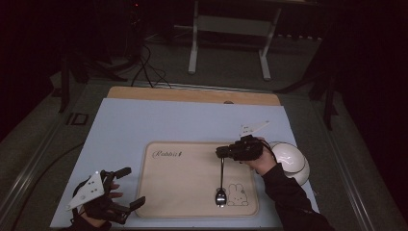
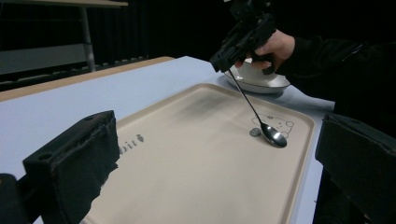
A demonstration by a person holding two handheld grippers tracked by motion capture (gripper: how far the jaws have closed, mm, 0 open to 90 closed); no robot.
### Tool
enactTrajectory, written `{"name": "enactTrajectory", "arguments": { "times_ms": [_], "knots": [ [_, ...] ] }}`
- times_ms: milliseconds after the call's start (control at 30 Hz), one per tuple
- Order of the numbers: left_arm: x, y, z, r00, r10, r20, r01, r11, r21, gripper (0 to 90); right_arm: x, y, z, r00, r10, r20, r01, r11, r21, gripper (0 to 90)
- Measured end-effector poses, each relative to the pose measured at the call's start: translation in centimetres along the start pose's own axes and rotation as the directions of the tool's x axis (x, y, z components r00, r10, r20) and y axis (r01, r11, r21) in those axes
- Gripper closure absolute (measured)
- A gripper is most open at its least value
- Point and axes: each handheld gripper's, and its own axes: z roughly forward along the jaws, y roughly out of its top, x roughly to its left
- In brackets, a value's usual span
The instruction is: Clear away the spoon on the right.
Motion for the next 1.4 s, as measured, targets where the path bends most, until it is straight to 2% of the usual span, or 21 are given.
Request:
{"name": "enactTrajectory", "arguments": {
  "times_ms": [900, 1133, 1400],
  "knots": [
    [0.0, 0.0, 0.0, 1.0000, 0.001, 0.004, -0.001, 1.0000, 0.001, 0.0, -2.2, -1.8, 2.6, 0.9941, 0.094, 0.054, -0.095, 0.995, 0.012, 72.2],
    [0.0, 0.0, 0.0, 1.0000, -0.001, 0.006, 0.001, 1.0000, 0.000, 0.0, -3.0, -2.3, 3.3, 0.9895, 0.119, 0.082, -0.123, 0.991, 0.045, 75.0],
    [0.0, 0.0, 0.0, 1.0000, 0.000, 0.008, 0.000, 1.0000, 0.002, 0.0, -3.8, -2.9, 4.1, 0.9835, 0.154, 0.096, -0.160, 0.985, 0.064, 72.2]
  ]
}}
